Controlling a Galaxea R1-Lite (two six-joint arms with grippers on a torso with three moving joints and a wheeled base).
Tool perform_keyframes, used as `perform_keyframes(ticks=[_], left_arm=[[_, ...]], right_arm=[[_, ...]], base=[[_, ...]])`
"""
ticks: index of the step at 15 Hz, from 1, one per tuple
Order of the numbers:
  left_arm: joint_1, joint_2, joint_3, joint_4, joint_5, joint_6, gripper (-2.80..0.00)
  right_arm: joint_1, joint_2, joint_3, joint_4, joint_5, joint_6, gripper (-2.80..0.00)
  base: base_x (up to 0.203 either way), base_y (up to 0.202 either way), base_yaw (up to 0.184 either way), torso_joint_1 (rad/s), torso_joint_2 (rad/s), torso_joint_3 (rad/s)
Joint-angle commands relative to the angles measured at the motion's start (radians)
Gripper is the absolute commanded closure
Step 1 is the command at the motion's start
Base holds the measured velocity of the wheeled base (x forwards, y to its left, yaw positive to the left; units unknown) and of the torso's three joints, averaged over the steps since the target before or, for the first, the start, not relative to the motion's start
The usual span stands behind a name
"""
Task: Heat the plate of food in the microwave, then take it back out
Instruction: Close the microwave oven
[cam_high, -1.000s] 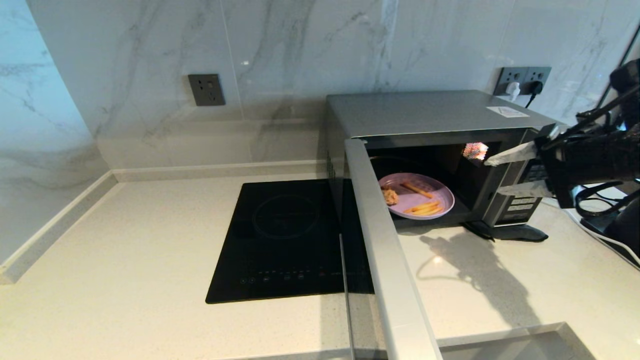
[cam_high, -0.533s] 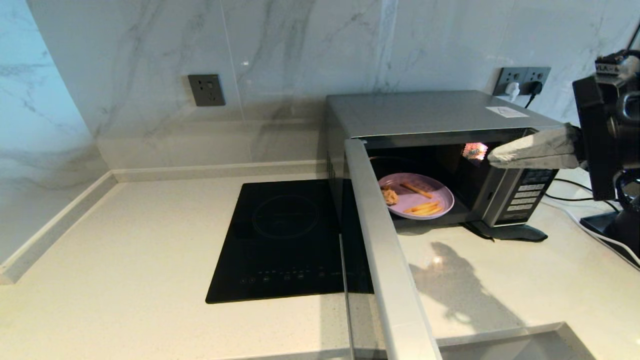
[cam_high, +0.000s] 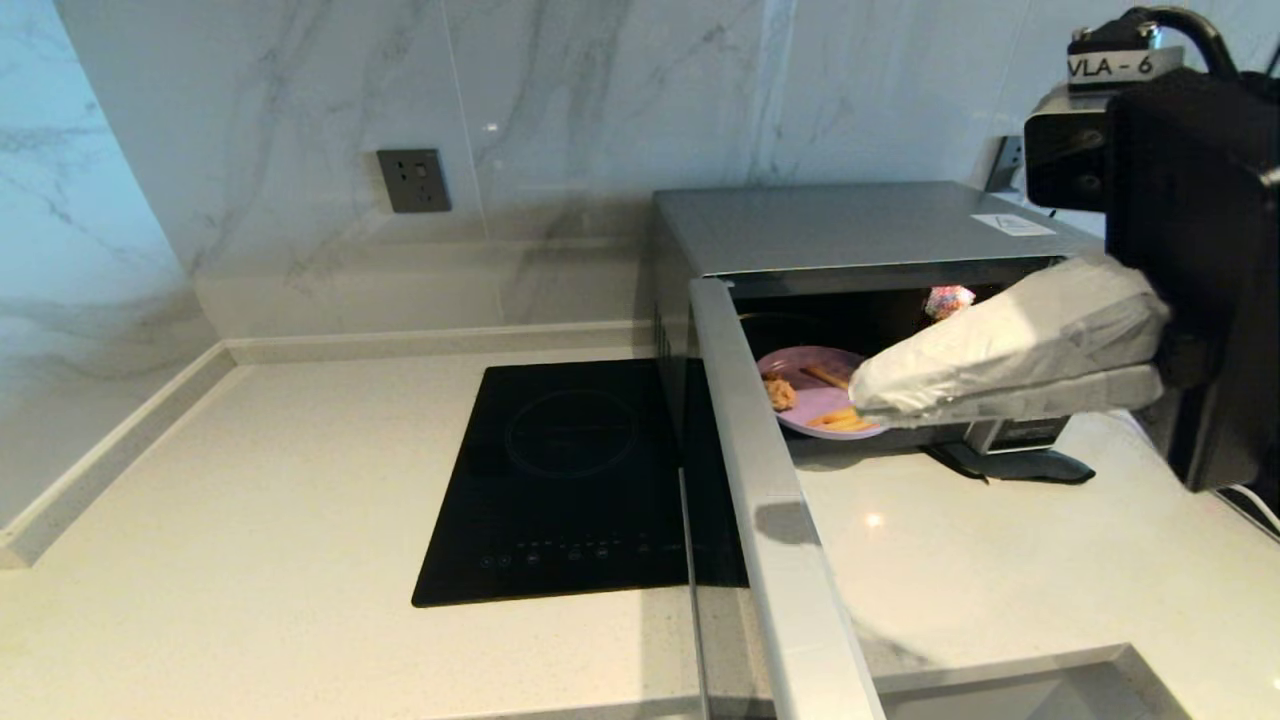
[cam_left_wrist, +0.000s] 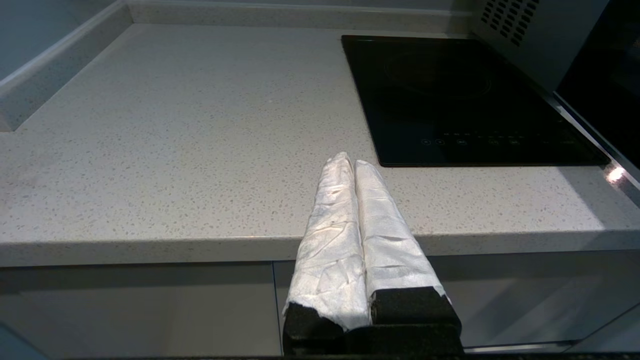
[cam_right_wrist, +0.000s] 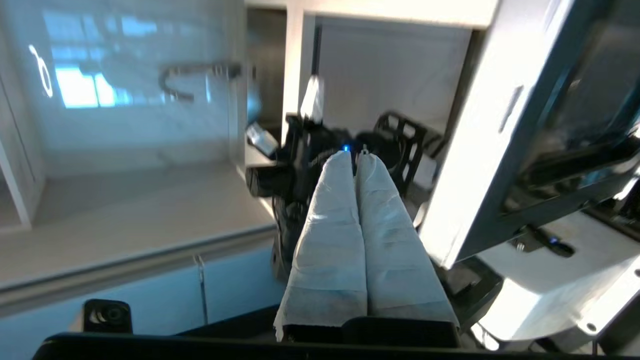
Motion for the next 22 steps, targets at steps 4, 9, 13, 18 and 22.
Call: perform_keyframes(ticks=[4,9,13,18,22], left_arm=[[0.000,0.002,0.000,0.000,0.001,-0.001,0.00],[0.000,0.002,0.000,0.000,0.001,-0.001,0.00],[0.000,0.002,0.000,0.000,0.001,-0.001,0.00],[0.000,0.002,0.000,0.000,0.001,-0.001,0.00],[0.000,0.002,0.000,0.000,0.001,-0.001,0.00]], right_arm=[[0.069,0.089,-0.012,0.025,0.002,0.009,0.00],[0.083,0.105,-0.007,0.039,0.002,0.034,0.00],[0.097,0.117,0.007,0.039,0.000,0.044,0.00],[0.120,0.163,0.008,0.058,-0.001,0.042,0.00],[0.185,0.196,0.003,0.061,-0.059,0.040,0.00]], base=[[0.000,0.000,0.000,0.000,0.00,0.000],[0.000,0.000,0.000,0.000,0.00,0.000],[0.000,0.000,0.000,0.000,0.00,0.000],[0.000,0.000,0.000,0.000,0.00,0.000],[0.000,0.000,0.000,0.000,0.00,0.000]])
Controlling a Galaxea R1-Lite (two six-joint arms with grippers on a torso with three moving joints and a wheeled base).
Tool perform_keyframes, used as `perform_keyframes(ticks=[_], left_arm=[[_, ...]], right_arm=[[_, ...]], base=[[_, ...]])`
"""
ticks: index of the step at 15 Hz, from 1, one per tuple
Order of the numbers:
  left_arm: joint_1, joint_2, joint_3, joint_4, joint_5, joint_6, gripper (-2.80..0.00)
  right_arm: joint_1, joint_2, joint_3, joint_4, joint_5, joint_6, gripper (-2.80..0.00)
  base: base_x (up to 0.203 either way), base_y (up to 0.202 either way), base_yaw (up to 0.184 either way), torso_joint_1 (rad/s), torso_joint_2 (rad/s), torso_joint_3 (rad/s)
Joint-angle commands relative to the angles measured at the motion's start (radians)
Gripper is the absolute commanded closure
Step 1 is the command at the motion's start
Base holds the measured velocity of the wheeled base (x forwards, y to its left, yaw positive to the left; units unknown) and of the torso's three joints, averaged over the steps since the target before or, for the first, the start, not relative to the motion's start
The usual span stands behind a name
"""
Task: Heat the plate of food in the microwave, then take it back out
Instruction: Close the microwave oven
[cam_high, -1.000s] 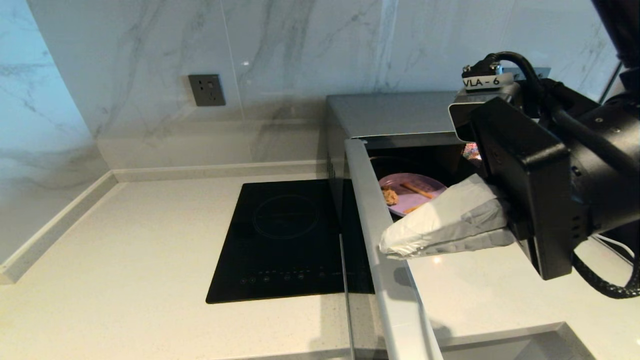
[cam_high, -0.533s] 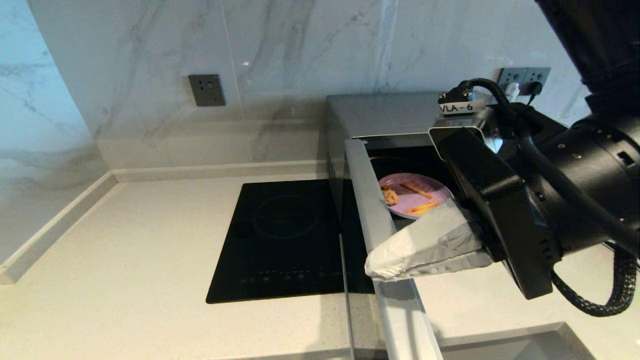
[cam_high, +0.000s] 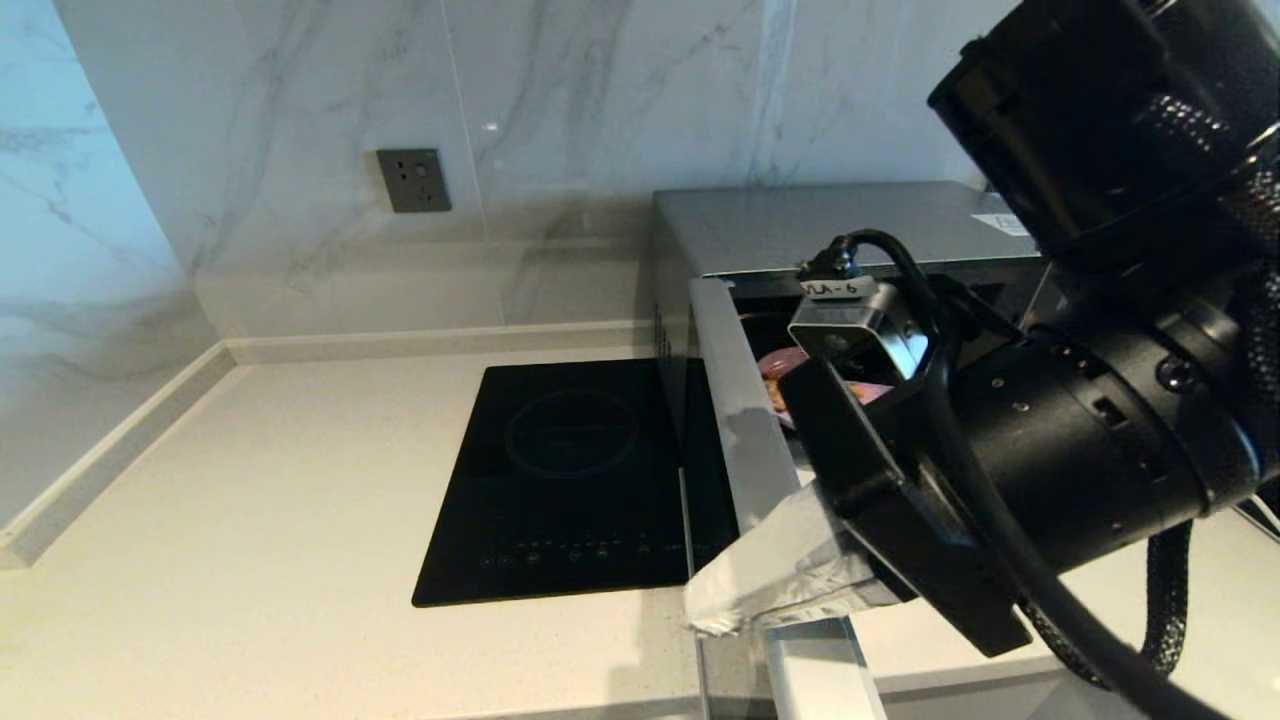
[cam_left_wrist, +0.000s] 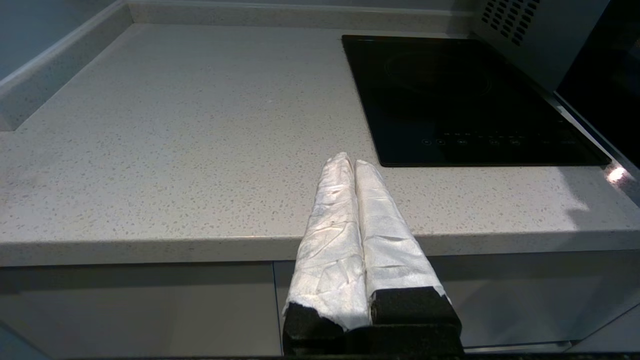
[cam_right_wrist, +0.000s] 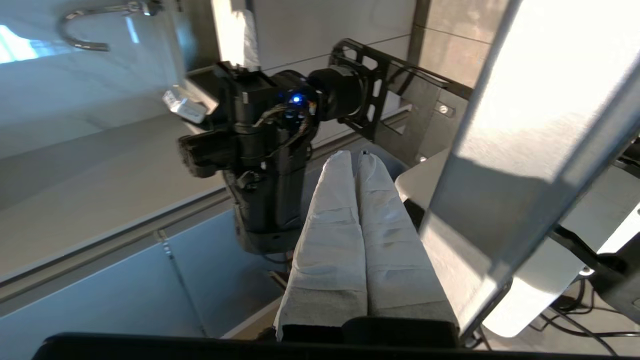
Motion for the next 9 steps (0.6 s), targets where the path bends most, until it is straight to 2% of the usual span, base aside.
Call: perform_keyframes(ticks=[1,5,9], left_arm=[[0.000,0.002,0.000,-0.001,0.000,-0.001,0.00],[0.000,0.002,0.000,-0.001,0.000,-0.001,0.00],[0.000,0.002,0.000,-0.001,0.000,-0.001,0.00]], right_arm=[[0.023,0.025,-0.002,0.006,-0.013,0.004,0.00],[0.028,0.030,0.001,0.059,-0.096,-0.001,0.00],[0.025,0.001,-0.001,0.071,-0.120,-0.001,0.00]], base=[[0.000,0.000,0.000,0.000,0.00,0.000],[0.000,0.000,0.000,0.000,0.00,0.000],[0.000,0.000,0.000,0.000,0.00,0.000]])
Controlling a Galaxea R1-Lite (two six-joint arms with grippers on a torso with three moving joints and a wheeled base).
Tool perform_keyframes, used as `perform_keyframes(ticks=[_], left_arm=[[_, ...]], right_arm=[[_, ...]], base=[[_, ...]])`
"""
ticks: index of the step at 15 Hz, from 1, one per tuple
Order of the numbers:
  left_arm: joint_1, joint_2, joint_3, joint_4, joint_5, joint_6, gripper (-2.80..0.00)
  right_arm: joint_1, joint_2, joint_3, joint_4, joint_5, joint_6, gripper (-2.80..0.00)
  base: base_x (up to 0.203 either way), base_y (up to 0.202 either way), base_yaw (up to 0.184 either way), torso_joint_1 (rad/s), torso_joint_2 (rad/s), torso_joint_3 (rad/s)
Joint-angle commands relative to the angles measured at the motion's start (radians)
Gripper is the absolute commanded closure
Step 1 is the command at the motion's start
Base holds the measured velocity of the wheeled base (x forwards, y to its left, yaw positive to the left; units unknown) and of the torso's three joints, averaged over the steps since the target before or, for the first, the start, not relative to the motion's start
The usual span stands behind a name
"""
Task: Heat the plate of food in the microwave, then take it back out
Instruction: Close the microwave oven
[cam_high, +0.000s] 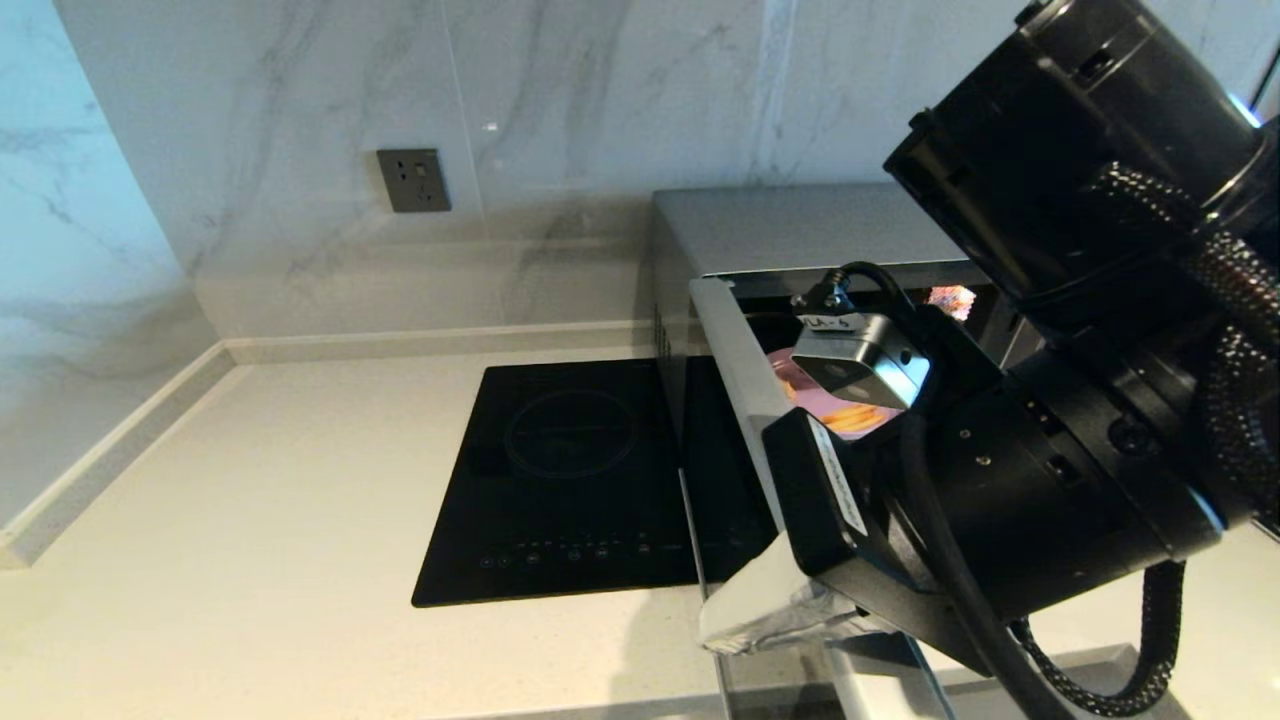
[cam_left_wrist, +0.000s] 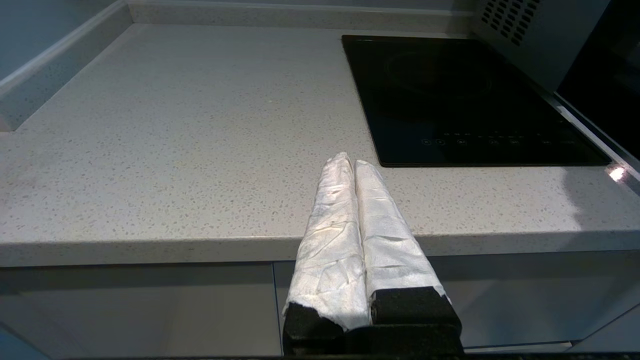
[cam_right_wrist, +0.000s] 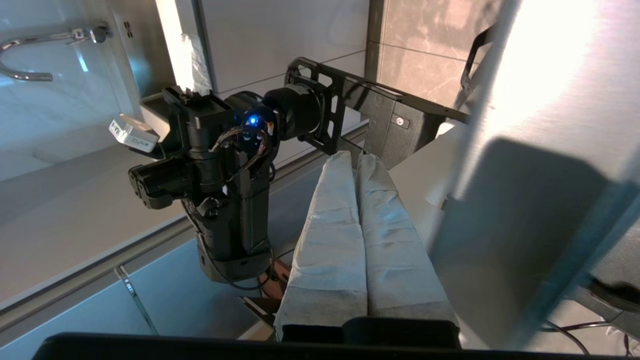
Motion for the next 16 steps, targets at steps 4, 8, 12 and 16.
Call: perform_keyframes(ticks=[4,8,12,16], left_arm=[[0.000,0.002,0.000,0.000,0.000,-0.001,0.00],[0.000,0.002,0.000,0.000,0.000,-0.001,0.00],[0.000,0.002,0.000,0.000,0.000,-0.001,0.00],[0.000,0.002,0.000,0.000,0.000,-0.001,0.00]], right_arm=[[-0.008,-0.027,-0.007,0.043,-0.077,0.007,0.00],[-0.015,-0.041,0.000,0.096,-0.265,0.007,0.00],[-0.057,-0.054,0.007,0.121,-0.311,-0.005,0.00],[-0.099,-0.063,0.016,0.132,-0.354,-0.014,0.00]], base=[[0.000,0.000,0.000,0.000,0.00,0.000],[0.000,0.000,0.000,0.000,0.00,0.000],[0.000,0.000,0.000,0.000,0.00,0.000],[0.000,0.000,0.000,0.000,0.00,0.000]])
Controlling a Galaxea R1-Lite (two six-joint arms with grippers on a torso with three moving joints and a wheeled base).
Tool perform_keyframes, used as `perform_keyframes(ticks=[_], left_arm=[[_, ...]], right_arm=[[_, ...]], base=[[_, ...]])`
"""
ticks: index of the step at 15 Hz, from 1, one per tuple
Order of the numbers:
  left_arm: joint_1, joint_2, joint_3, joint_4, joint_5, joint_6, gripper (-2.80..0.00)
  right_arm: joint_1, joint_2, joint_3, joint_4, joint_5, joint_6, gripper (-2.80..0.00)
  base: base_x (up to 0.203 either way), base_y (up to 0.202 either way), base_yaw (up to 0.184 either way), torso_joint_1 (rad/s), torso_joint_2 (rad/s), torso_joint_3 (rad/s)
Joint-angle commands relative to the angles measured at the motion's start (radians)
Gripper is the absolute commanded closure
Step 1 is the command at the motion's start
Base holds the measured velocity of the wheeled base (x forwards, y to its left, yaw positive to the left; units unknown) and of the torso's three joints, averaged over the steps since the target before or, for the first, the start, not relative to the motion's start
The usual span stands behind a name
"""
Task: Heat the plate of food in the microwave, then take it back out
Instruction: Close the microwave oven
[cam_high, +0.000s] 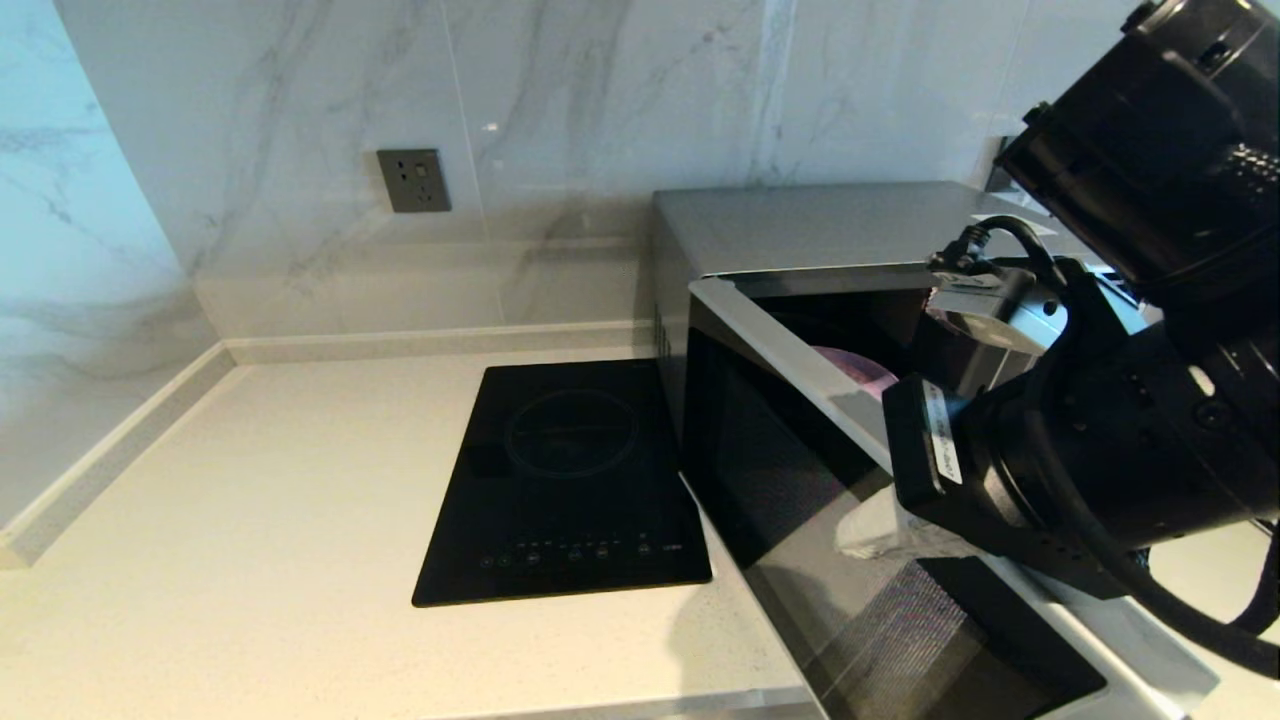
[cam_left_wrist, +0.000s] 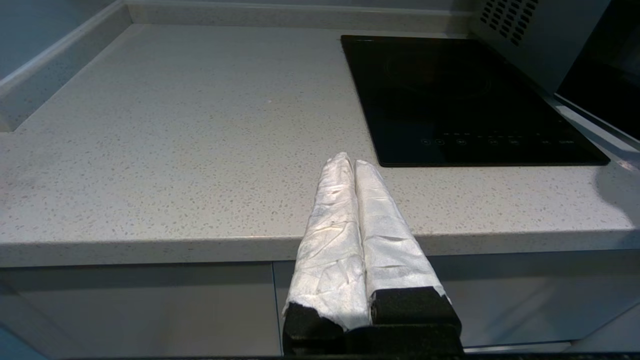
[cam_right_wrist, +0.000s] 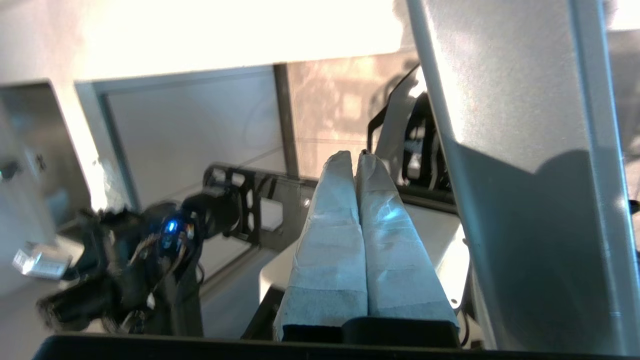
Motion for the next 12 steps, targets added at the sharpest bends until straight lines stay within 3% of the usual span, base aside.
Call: perform_keyframes(ticks=[1,12], left_arm=[[0.000,0.002,0.000,0.000,0.000,-0.001,0.00],[0.000,0.002,0.000,0.000,0.000,-0.001,0.00]], right_arm=[[-0.042,-0.006,0.014,0.006,-0.030,-0.012,0.00],[-0.382,-0.019,0.041,-0.004,-0.063,-0.153,0.00]], base=[[0.000,0.000,0.000,0.000,0.00,0.000],[0.000,0.000,0.000,0.000,0.00,0.000]])
